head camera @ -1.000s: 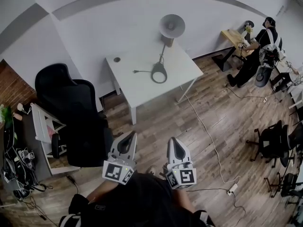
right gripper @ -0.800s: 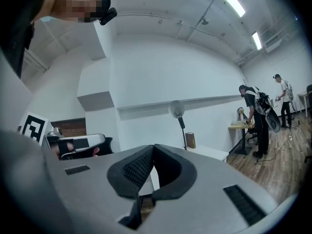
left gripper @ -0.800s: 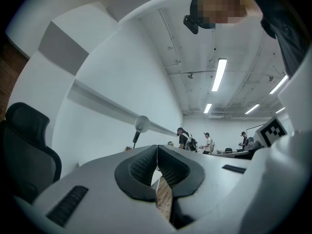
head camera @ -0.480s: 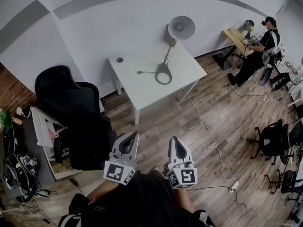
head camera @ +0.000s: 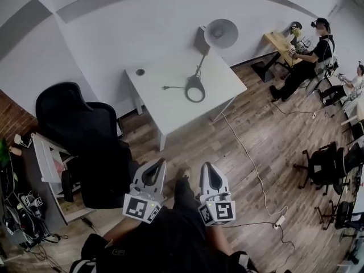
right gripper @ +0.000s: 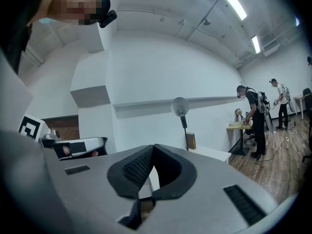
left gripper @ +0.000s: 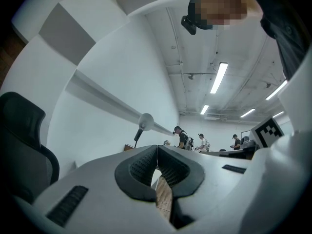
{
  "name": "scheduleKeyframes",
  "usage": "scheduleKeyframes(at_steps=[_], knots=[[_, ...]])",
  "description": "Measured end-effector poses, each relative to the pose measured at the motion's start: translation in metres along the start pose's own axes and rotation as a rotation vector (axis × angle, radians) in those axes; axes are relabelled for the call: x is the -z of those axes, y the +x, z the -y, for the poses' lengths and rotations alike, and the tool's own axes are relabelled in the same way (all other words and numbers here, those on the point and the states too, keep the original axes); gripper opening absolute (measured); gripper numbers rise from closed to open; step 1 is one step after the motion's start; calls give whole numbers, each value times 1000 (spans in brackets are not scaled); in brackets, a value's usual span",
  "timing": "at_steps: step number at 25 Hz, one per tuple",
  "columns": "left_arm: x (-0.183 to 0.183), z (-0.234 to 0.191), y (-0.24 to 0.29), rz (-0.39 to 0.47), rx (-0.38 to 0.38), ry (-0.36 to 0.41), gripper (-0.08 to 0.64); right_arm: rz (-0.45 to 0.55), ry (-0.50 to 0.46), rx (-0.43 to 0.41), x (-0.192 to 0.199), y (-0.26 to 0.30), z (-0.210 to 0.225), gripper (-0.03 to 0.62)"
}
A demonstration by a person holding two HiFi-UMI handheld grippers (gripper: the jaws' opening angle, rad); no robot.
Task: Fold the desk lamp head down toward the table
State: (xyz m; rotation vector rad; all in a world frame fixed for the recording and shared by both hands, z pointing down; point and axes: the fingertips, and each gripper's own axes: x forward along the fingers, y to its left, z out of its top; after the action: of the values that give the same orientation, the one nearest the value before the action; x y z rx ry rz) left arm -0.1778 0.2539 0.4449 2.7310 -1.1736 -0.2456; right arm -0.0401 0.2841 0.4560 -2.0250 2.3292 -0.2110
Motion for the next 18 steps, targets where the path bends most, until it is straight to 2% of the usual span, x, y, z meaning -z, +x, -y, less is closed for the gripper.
scheduleKeyframes(at_steps=[8, 18], knots=[[3, -20, 51, -2, -46, 14, 28, 3, 4, -35, -4, 55, 38, 14], [-2, -29, 167, 12, -92, 41, 28, 16, 15, -92, -28, 141, 117, 13]])
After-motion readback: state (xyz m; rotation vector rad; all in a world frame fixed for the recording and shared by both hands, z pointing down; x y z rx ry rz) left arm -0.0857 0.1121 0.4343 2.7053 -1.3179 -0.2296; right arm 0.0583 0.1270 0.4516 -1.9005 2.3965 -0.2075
